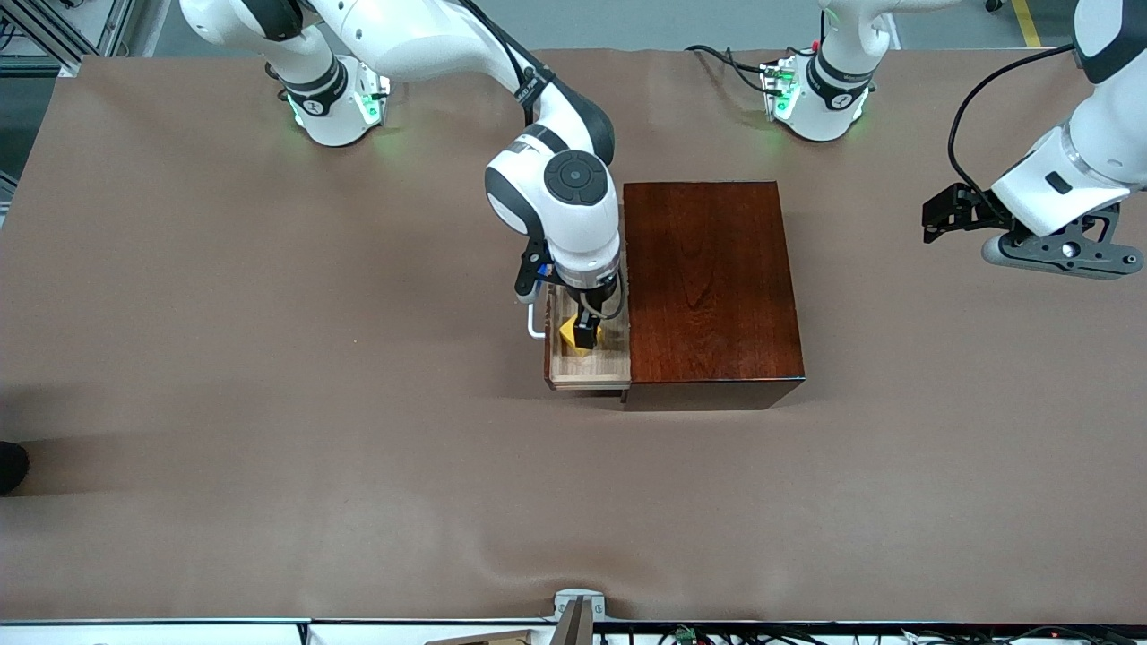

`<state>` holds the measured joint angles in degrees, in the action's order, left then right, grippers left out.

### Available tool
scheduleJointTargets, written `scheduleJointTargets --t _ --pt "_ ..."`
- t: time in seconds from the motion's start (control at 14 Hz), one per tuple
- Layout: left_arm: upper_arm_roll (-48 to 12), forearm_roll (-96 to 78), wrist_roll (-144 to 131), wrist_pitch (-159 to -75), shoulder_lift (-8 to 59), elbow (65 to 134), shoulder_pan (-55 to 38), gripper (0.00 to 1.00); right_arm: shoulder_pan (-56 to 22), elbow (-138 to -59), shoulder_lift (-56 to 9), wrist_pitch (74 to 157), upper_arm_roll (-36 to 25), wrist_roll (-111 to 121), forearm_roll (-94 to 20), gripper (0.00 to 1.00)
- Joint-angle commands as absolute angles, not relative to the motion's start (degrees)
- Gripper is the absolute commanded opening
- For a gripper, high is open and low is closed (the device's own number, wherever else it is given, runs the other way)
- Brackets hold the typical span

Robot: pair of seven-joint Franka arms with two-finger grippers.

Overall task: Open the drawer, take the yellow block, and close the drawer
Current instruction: 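Close the right gripper on the yellow cube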

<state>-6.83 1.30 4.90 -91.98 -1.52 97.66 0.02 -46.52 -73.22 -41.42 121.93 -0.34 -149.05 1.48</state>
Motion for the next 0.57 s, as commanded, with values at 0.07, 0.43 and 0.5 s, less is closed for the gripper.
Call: scheduleJointTargets --t 0.07,0.43,0.5 --pt "-6.9 0.4 5.1 -91.3 -1.9 97.7 0.4 1.0 -46.5 -71.8 -42.1 121.3 -0.6 -147.6 2.5 1.0" --pt "-6.9 0.4 5.1 -91.3 -1.9 97.7 0.4 1.0 -46.5 -71.7 -41.6 119.9 -0.6 -142.2 2.7 1.0" --pt "-6.9 0.4 5.1 -91.3 -1.9 97.7 0.4 1.0 -46.5 -71.6 -41.6 119.7 -0.8 -141.5 2.7 1.0"
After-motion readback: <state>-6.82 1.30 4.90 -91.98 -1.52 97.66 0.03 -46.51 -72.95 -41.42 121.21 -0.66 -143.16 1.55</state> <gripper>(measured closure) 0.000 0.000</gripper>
